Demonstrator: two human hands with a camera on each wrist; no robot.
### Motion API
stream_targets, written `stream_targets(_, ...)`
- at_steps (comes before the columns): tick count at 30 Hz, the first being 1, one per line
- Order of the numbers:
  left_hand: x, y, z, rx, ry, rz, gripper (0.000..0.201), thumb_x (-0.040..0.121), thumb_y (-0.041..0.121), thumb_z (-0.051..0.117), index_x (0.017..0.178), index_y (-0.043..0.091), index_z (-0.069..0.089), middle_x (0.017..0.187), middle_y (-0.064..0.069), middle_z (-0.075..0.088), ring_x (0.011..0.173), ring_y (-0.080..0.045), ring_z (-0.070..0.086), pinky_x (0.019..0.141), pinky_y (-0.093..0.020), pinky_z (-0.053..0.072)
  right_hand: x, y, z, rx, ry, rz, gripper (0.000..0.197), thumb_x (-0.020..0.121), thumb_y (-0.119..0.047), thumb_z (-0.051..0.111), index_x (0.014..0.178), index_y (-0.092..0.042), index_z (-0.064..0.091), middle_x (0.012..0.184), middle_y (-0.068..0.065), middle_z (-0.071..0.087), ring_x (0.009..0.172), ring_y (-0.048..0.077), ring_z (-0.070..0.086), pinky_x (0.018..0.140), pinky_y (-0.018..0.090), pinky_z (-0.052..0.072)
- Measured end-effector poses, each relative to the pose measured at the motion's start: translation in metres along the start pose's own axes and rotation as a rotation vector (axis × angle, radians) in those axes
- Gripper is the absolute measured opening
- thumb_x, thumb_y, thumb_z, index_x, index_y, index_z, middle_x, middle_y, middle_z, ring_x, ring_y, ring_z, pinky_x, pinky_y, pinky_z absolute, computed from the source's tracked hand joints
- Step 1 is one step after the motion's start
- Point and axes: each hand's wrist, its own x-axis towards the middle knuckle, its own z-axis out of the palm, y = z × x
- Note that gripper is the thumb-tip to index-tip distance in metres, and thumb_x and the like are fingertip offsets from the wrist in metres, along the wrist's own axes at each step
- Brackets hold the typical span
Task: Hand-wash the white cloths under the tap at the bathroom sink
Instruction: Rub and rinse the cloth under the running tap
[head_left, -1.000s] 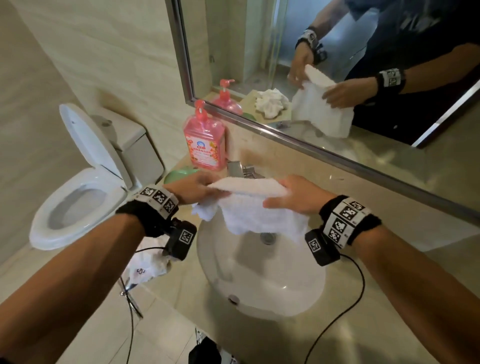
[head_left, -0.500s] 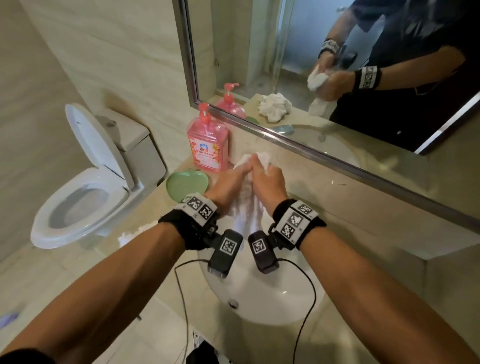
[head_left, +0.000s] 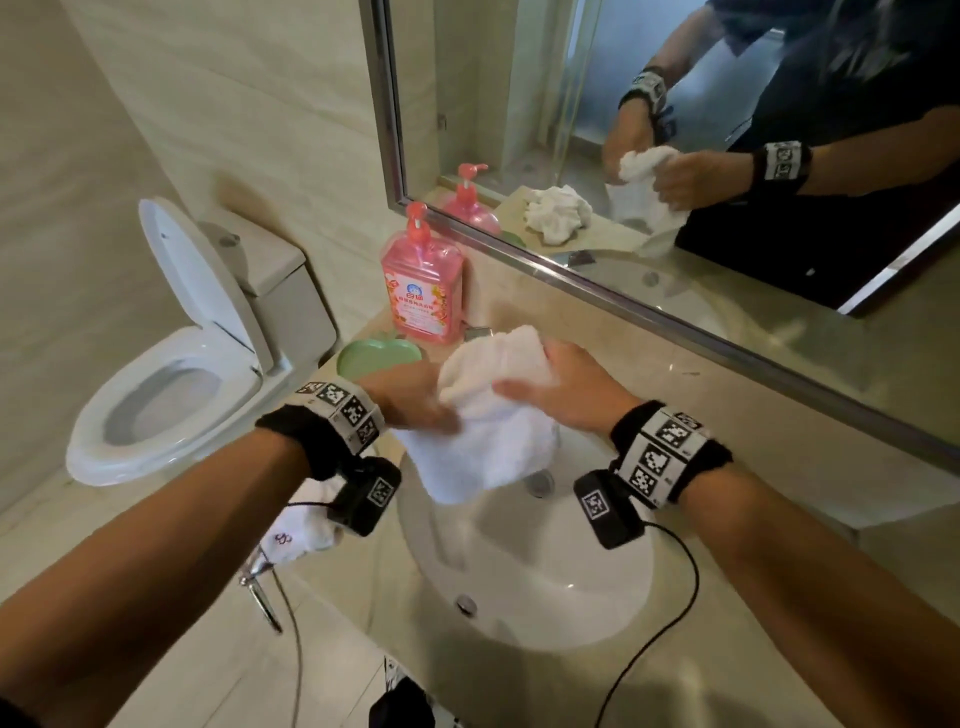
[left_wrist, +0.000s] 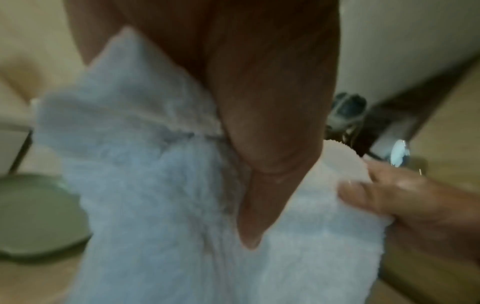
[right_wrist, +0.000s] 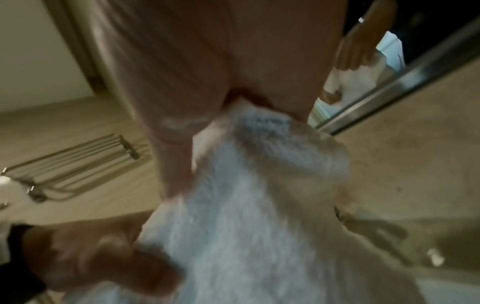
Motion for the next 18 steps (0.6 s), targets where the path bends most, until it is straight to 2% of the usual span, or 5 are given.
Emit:
stream_targets(4, -0.004, -0.025, -0.002, -0.17, -0.014, 0.022, 0.023, 0.086, 0.04, 0.071, 0.088, 0.017, 0.068, 0.085, 0.0, 0.069, 0.082, -0.021, 0.064, 0.072, -0.028, 0.045, -0.01, 0.029, -0.015, -0.292, -0.162, 0.061, 0.032, 0.084, -0.042, 0.077, 0.093, -0.013, 0.067, 0.088, -0.001, 0.068, 0.083, 0.02, 0.065, 0.07, 0.031, 0.046)
stream_targets(8, -0.007, -0.011, 0.005, -0.642, 0.17, 0.014, 0.041, 0.086, 0.058, 0.061, 0.086, 0.018, 0.071, 0.078, -0.001, 0.072, 0.066, -0.015, 0.067, 0.058, -0.026, 0.05, -0.02, 0.043, -0.002, 0.334, 0.12, 0.3, 0.025, 0.084, -0.04, 0.077, 0.095, -0.018, 0.071, 0.094, 0.002, 0.076, 0.086, 0.019, 0.072, 0.075, 0.035, 0.059)
stream_targets(11, 0.009, 0.023, 0.018, -0.969, 0.263, -0.032, 0.046, 0.097, 0.056, 0.046, 0.103, 0.016, 0.068, 0.094, -0.004, 0.074, 0.088, -0.024, 0.07, 0.077, -0.038, 0.058, -0.015, 0.016, 0.042, 0.353, 0.392, 0.172, 0.016, 0.089, -0.04, 0.068, 0.088, -0.024, 0.067, 0.082, -0.008, 0.073, 0.079, 0.009, 0.07, 0.064, 0.021, 0.052)
stream_targets(14, 0.023, 0.054, 0.022, -1.477, 0.18, 0.001, 0.053, 0.104, 0.042, 0.037, 0.132, -0.002, 0.049, 0.125, -0.025, 0.061, 0.116, -0.036, 0.059, 0.101, -0.049, 0.048, -0.001, -0.014, 0.064, 0.433, 0.391, 0.139, 0.028, 0.092, -0.052, 0.059, 0.084, -0.027, 0.065, 0.072, -0.01, 0.07, 0.067, -0.005, 0.066, 0.051, 0.007, 0.043)
stream_targets(18, 0.026, 0.061, 0.025, -1.268, 0.253, -0.061, 0.042, 0.098, 0.045, 0.049, 0.11, 0.007, 0.063, 0.109, -0.018, 0.069, 0.099, -0.029, 0.069, 0.089, -0.048, 0.056, 0.014, -0.014, 0.051, 0.493, 0.433, 0.333, 0.04, 0.097, -0.055, 0.053, 0.096, -0.019, 0.069, 0.081, -0.006, 0.071, 0.069, 0.004, 0.067, 0.051, 0.013, 0.047)
